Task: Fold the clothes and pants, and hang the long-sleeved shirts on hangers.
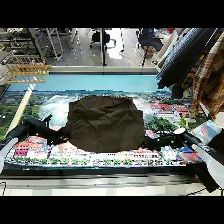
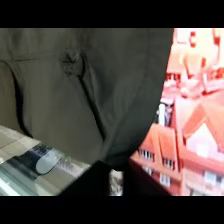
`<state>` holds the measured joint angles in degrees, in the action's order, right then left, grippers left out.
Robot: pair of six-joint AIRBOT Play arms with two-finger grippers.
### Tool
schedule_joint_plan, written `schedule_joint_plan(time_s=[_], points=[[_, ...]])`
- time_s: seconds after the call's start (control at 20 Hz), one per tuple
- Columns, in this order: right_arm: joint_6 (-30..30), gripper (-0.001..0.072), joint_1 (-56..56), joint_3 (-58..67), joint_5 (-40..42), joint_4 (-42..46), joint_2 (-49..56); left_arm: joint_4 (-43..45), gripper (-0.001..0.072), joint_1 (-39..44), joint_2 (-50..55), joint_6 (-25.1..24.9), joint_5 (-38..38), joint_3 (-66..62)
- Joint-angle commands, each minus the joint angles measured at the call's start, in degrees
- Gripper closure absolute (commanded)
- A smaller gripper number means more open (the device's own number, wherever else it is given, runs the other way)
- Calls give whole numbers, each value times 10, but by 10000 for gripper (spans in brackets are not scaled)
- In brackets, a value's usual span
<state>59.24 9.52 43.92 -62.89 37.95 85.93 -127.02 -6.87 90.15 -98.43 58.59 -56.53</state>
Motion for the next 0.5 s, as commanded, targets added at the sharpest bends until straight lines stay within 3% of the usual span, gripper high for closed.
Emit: schedule_joint_plan(time_s=[0.0, 0.05, 0.25, 0.45], points=[[-39, 700, -14, 8, 12, -36, 3, 3, 703, 7, 3, 20, -43, 0], [-39, 701, -13, 16, -5, -32, -10, 4, 701, 7, 1, 13, -35, -1], [-38, 702, -13, 59, -98, 10, -113, 5, 703, -10, -40, -94, 73, -29], [-10, 701, -13, 136, -186, 85, -283, -2, 704, -31, -165, -171, 212, -134]])
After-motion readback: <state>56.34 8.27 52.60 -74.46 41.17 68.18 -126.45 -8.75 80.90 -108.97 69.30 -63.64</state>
